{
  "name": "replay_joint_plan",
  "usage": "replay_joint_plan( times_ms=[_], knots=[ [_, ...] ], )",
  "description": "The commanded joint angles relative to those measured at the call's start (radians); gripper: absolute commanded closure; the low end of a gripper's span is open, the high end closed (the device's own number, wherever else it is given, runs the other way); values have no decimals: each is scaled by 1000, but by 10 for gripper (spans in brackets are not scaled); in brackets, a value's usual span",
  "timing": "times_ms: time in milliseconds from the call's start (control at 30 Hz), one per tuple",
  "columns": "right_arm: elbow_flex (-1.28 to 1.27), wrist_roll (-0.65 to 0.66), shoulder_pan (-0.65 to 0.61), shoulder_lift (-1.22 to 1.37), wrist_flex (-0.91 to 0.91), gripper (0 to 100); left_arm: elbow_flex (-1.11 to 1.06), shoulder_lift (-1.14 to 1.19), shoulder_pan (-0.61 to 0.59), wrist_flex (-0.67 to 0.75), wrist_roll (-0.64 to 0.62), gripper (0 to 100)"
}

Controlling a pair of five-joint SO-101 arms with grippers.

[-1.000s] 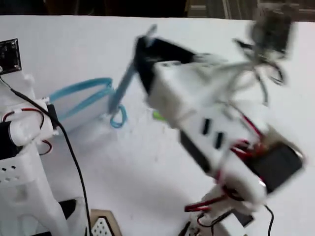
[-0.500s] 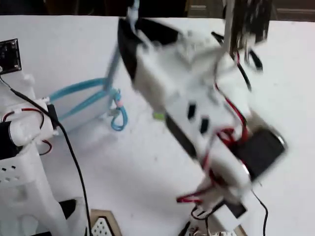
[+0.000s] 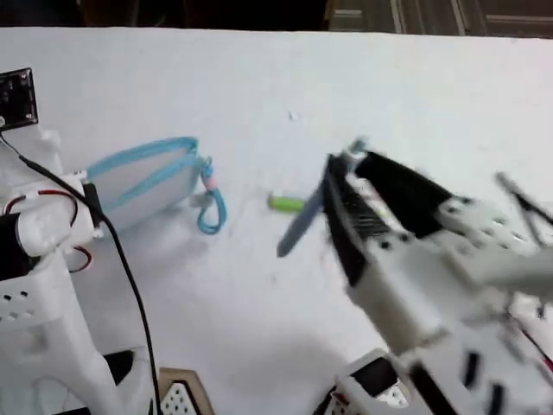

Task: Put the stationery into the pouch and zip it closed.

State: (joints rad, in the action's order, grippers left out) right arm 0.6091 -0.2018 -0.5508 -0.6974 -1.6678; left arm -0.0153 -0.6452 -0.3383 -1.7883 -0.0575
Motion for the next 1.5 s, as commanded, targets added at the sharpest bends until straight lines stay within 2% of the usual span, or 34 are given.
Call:
replay_joint_plan(
  times_ms=[0,300,467,667,967,1100,1167,1267,1367,1467],
  knots=[
    [-255,3,-5,-84,257,980,3,-22,12,18,9,977],
    [-689,11,-27,-119,1067,981,3,-22,13,18,9,977],
    [-968,221,-211,-196,1345,981,3,-22,13,18,9,977],
    [-1215,230,-229,-209,1592,981,3,-22,13,18,9,977],
    [-1286,229,-255,-217,1620,981,-2,-21,13,34,6,977],
    [-1168,230,-177,-214,1639,981,-26,-21,13,40,8,977],
    [-1076,229,-156,-213,1586,981,-28,-21,13,40,8,977],
    [-967,212,-193,-219,1429,981,-28,-21,13,40,8,977],
    [-896,132,-229,-211,1279,981,-28,-21,13,40,8,977],
    [-937,60,-234,-211,1244,981,-28,-21,13,40,8,977]
  ],
)
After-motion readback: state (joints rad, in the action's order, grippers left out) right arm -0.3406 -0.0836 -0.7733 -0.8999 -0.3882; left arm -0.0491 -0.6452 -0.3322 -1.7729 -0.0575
